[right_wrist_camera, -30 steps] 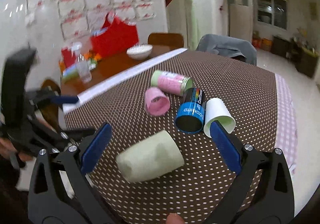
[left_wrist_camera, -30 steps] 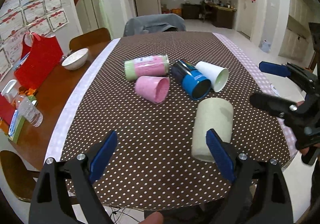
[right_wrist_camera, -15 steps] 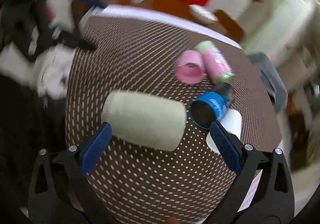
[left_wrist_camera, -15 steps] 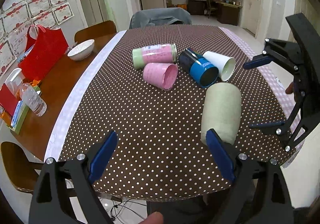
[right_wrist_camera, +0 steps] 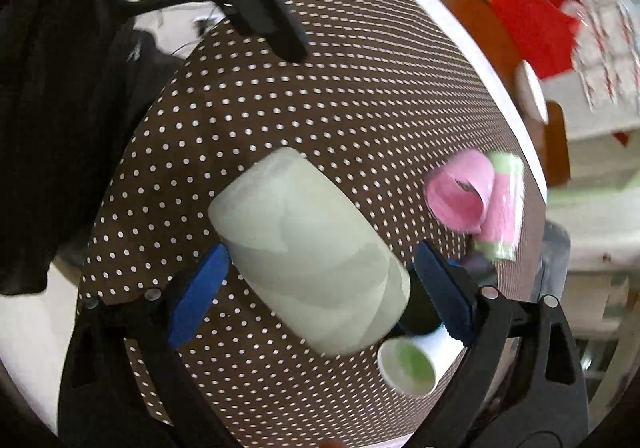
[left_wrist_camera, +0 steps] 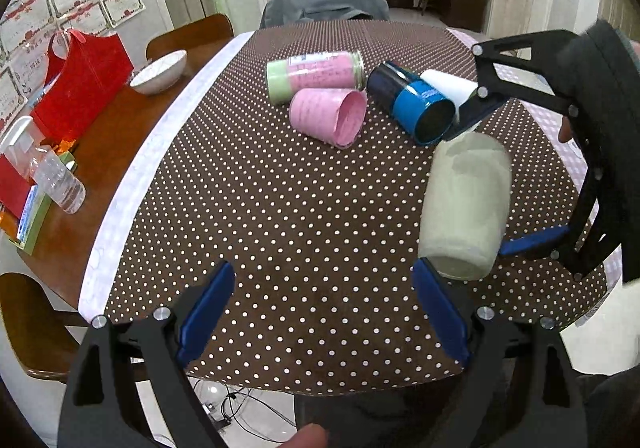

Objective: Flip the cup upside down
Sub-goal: 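Grasp the pale green cup with the right gripper while the left gripper releases it, then rotate the pale green cup rim-down with the right gripper and lower it onto the table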

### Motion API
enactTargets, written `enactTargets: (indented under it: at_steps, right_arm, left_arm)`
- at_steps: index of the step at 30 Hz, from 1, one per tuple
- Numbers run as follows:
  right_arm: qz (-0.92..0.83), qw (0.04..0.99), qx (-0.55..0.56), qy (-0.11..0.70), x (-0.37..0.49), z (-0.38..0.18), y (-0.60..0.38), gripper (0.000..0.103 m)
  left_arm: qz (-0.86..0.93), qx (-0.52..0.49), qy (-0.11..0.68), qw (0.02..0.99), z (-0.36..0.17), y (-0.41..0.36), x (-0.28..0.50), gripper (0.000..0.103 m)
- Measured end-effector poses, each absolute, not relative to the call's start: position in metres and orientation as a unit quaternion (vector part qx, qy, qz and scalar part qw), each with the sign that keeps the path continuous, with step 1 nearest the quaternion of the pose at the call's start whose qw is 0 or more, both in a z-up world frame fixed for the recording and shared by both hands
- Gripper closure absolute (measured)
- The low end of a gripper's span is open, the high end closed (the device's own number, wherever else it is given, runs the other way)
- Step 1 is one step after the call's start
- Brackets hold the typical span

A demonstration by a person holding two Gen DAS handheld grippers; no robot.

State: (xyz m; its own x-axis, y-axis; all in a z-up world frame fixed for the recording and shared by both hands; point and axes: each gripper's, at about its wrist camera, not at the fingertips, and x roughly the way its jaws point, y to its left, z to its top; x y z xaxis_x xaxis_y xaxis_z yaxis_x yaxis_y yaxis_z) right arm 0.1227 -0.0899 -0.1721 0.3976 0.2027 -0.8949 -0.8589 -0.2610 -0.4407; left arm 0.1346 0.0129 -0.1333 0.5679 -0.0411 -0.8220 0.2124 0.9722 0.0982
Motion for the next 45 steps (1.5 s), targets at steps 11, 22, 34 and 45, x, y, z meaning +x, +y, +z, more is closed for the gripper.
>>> enactTargets:
  at_steps: [11, 22, 34, 45]
  right_arm:
    - [0.487, 0.455, -0.692, 0.276, 0.119, -0.207, -0.063, 0.012]
    - [0.458, 0.567, -0.581, 0.362, 0.149, -0.191, -0.075, 0.027]
    - [0.397, 0.719, -0.409, 0.399, 0.172, -0.148, -0.101, 0.028]
    - [0.347, 0.835, -0.201, 0.376, 0.171, -0.109, -0.129, 0.028]
  left_arm:
    - [-0.072, 0.074, 0.48, 0.871, -0.152, 0.029, 0.144, 0.014]
    - [-0.097, 0.073, 0.473, 0.873, -0.152, 0.031, 0.146, 0.014]
    - [-0.137, 0.095, 0.428, 0.888, -0.129, 0.017, 0.135, 0.014]
    - [-0.14, 0.09, 0.387, 0.907, -0.106, 0.018, 0.137, 0.014]
